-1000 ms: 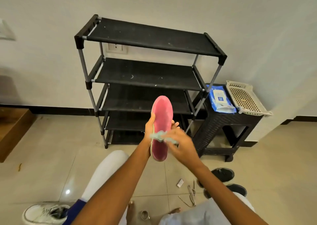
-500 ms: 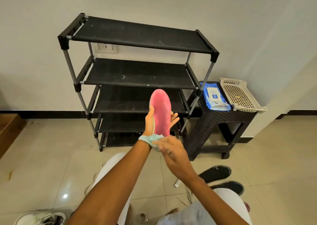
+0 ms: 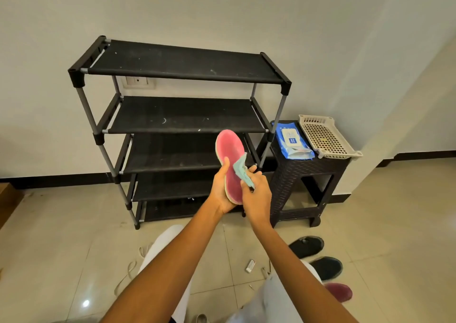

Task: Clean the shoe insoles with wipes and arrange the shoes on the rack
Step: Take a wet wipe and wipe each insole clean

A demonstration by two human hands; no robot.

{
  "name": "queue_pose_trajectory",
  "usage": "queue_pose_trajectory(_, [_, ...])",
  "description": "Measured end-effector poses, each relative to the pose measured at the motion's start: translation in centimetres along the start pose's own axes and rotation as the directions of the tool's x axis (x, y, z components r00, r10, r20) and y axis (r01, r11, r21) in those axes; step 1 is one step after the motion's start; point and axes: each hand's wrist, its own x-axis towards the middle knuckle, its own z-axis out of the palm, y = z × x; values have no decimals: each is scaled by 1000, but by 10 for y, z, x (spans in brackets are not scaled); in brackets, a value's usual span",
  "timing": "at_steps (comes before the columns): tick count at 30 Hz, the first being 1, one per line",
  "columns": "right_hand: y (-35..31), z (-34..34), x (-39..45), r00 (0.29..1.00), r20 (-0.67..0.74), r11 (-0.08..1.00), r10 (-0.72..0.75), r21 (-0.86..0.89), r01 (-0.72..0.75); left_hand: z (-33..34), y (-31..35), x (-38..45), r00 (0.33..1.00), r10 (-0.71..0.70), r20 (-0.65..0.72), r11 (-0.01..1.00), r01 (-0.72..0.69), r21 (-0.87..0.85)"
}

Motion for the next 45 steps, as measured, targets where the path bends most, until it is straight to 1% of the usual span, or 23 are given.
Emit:
queue_pose_trajectory(3, [5,-2,-14,953,158,937,-257,-202,286,-1,3,1,998,47,-31,996,-49,-80])
queue_pose_trajectory(7, [18,-13,-40,883,205,856,-422,-233,462,1,2,6,997,58,-53,995,-62,-81])
queue_pose_trajectory(9, [23,-27,-43,842,245,829,-480,-189,527,0,-1,7,996,36,-76,997,-41,-64])
queue_pose_trajectory(10, [24,-34,-40,853,232,852,-467,-140,505,0,-3,9,997,20,-69,999,-23,-47])
queue_pose_trajectory(12, [22,-45,-28,930,69,932,-361,-18,363,2,-7,11,1000,-4,-19,1000,4,-8])
queue_pose_trajectory(13, [24,-47,-19,958,-32,958,-285,14,286,4,-11,13,1000,-10,-6,1000,11,13])
queue_pose_trajectory(14, [24,-47,-9,972,-75,974,-224,-5,225,4,-15,15,1000,-9,-9,1000,10,29])
queue_pose_trajectory(15, [25,-44,-2,976,-52,975,-213,-72,209,6,-18,16,1000,-20,-14,999,20,33])
queue_pose_trajectory(17, [33,-34,3,963,107,940,-248,-213,265,10,-21,20,998,-54,-10,999,54,1])
queue_pose_trajectory(18, [35,-29,-1,955,164,931,-246,-233,280,10,-23,24,999,-50,-16,998,50,-23])
queue_pose_trajectory(20, [40,-23,-12,938,201,921,-282,-217,324,7,-23,32,998,-15,-61,997,10,-74])
queue_pose_trajectory(24, [49,-33,-33,903,191,903,-384,-126,410,-1,-24,34,995,24,-93,996,-32,-87])
queue_pose_trajectory(26, [45,-40,-29,930,169,943,-325,-11,332,0,-23,33,996,0,-93,996,-8,-84])
queue_pose_trajectory(29, [33,-42,-12,987,3,984,-163,76,162,9,-25,26,997,-61,-55,998,62,8])
queue_pose_trajectory(30, [28,-41,-6,991,-2,990,-137,22,137,12,-27,25,995,-72,-64,996,74,39])
queue_pose_trajectory(31, [27,-39,-1,988,54,987,-142,-73,146,14,-28,25,995,-78,-62,996,81,41])
queue_pose_trajectory(33, [29,-34,-1,964,192,940,-184,-252,229,18,-27,25,996,-83,-42,996,83,12])
queue_pose_trajectory(34, [29,-33,-6,957,201,922,-207,-288,260,18,-25,25,996,-78,-46,997,78,11])
queue_pose_trajectory(39, [39,-47,-32,917,154,888,-367,-236,395,4,-27,26,995,-71,-66,997,72,11])
queue_pose_trajectory(41, [39,-56,-21,942,43,926,-332,-172,335,4,-33,25,996,-83,-36,993,86,83])
queue_pose_trajectory(43, [33,-64,2,966,-102,962,-237,-160,220,7,-39,22,995,-98,6,980,96,175])
queue_pose_trajectory(44, [30,-66,15,976,-101,965,-192,-203,169,8,-42,21,995,-101,20,977,95,189])
queue_pose_trajectory(45, [30,-65,27,985,-43,951,-169,-268,151,9,-44,19,995,-98,31,978,91,189])
